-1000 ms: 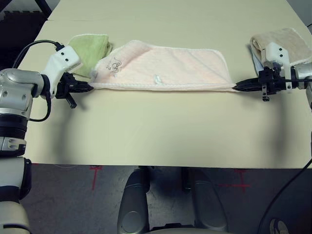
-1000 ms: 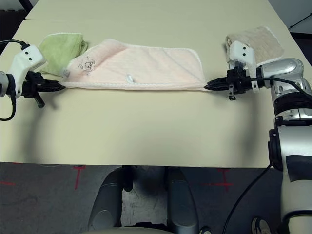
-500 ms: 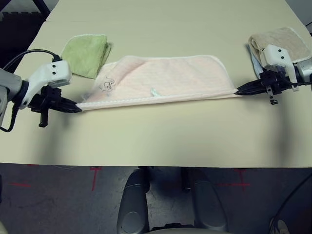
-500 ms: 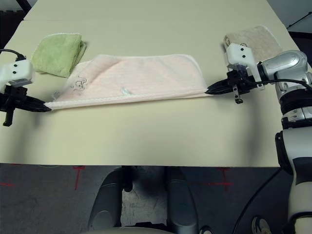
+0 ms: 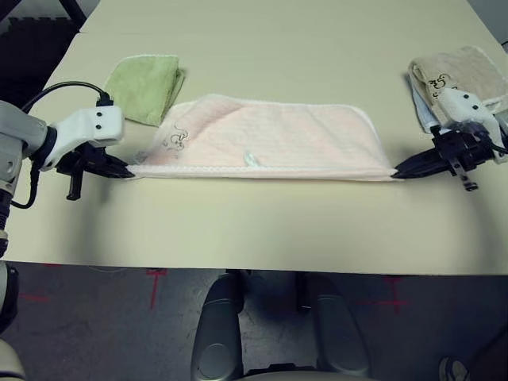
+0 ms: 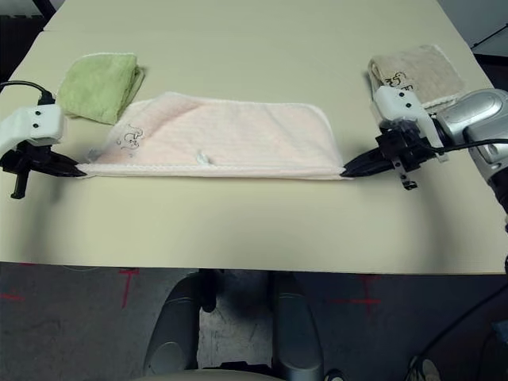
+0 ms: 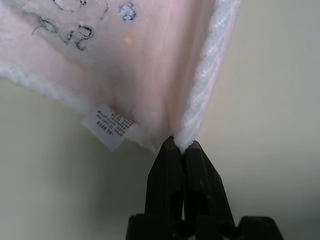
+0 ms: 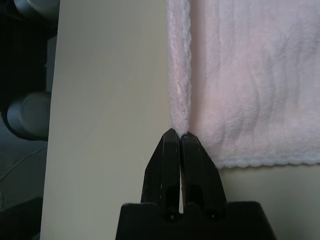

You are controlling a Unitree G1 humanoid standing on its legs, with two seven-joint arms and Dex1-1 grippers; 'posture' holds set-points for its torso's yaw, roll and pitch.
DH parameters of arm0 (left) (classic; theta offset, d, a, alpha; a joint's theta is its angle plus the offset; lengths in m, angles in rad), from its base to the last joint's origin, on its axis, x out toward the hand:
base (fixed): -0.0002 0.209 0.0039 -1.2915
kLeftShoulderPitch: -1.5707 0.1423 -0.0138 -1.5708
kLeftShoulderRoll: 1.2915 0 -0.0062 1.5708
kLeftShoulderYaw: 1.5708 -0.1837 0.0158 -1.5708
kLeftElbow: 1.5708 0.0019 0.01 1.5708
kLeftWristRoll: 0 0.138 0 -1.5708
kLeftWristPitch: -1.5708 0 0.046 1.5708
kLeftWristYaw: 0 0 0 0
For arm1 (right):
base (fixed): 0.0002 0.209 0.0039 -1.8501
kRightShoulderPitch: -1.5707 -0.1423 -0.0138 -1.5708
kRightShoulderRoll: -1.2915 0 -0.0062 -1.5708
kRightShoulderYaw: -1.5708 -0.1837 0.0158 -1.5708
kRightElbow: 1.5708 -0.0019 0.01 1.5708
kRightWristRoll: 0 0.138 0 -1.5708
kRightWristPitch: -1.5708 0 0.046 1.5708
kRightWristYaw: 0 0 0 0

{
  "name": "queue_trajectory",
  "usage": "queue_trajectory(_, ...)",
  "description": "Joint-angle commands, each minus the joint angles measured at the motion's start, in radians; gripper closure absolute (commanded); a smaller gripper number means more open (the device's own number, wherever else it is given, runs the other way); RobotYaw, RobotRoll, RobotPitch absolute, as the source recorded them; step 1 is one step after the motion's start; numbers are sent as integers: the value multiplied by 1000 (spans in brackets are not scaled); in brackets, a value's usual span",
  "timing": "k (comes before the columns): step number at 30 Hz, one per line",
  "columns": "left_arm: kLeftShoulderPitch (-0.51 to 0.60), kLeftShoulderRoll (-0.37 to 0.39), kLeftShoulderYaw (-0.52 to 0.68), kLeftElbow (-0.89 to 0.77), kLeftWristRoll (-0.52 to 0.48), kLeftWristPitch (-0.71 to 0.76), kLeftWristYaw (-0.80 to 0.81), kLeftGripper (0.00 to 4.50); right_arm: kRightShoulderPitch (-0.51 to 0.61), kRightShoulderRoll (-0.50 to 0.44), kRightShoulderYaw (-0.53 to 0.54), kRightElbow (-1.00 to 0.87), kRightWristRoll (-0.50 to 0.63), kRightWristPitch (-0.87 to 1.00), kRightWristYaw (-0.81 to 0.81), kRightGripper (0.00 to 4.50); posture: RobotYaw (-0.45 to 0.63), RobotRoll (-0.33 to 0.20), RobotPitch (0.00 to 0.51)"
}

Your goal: Fold the towel and set it aside.

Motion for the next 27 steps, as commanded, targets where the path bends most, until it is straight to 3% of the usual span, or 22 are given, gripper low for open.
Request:
queue_trajectory(1, 17, 82, -61, -15, -45, 29, -9, 4484, 4, -59, 49, 14, -30, 6, 4, 4500, -88, 0, 256)
queue_trajectory(6, 42, 159, -138, -108, -170, 100, -9, 4484, -27, -75, 102, 37, -57, -14, 4, 4500, -86, 0, 255)
queue_trajectory(14, 30, 223, -215, -127, -233, 98, -9, 4484, -66, -46, 137, 102, -87, -63, 4, 4500, -79, 0, 251)
queue_trajectory(18, -26, 195, -221, -69, -208, 79, -9, 4484, -87, -6, 101, 161, -95, -82, 4, 4500, -76, 0, 246)
queue_trajectory(27, -228, 31, -162, 200, -52, -14, -5, 4484, -181, 118, -46, 425, -215, -170, 4, 4500, -76, 0, 239)
